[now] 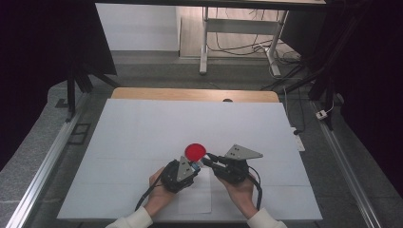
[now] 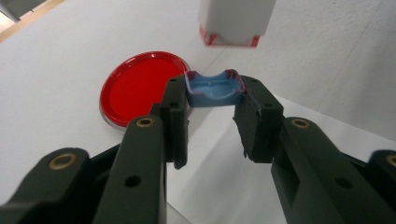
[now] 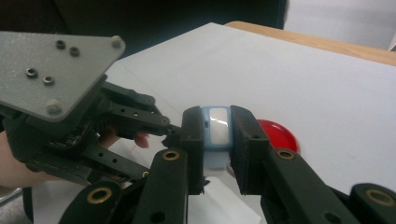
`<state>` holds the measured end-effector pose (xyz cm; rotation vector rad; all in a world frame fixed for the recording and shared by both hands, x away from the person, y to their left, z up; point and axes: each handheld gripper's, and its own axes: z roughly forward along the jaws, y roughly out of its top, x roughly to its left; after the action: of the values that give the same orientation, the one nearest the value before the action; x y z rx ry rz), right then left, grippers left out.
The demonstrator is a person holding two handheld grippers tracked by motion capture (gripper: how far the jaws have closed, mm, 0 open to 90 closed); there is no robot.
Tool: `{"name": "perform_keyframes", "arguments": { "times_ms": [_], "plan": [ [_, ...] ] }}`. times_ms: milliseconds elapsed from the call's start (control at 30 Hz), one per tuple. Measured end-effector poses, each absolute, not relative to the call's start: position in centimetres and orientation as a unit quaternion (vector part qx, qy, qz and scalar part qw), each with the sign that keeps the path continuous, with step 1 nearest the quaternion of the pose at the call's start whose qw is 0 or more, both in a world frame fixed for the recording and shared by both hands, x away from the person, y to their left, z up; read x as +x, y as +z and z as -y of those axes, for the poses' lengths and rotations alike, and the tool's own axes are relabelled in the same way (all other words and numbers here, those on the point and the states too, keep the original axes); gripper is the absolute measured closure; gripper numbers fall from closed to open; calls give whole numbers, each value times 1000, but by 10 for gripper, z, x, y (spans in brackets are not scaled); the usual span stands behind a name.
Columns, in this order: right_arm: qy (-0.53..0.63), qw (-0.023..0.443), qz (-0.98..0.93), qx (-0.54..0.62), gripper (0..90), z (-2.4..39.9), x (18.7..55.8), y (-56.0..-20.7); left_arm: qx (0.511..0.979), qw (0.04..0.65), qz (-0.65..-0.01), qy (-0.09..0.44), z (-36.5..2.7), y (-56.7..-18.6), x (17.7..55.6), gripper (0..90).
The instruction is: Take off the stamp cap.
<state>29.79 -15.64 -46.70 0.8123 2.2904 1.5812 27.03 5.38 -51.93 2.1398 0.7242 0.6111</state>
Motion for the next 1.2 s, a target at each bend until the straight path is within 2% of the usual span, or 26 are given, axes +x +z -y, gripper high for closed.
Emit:
{"name": "perform_keyframes", "arguments": {
  "times_ms": [1200],
  "plan": [
    [534, 131, -785, 287, 749, 170, 302, -469, 831, 410, -292, 236, -68, -512, 271, 654]
  ]
}}
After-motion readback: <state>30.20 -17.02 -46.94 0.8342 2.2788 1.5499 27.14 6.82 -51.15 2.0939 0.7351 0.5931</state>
